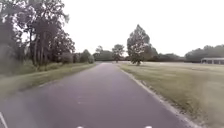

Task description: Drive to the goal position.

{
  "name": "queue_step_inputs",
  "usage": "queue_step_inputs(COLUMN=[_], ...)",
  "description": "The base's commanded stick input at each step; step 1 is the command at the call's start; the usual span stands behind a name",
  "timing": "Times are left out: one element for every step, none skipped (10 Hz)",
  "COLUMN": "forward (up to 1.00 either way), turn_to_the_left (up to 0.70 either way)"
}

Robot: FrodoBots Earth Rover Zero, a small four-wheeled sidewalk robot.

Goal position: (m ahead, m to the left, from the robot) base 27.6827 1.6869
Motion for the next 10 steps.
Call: queue_step_inputs(forward=[0.70,0.70,0.70,0.70,0.70,0.70,0.70,0.70,0.70,0.70], turn_to_the_left=[-0.09,0.00,0.00,0.00,0.00,0.00,0.00,0.00,0.00,0.00])
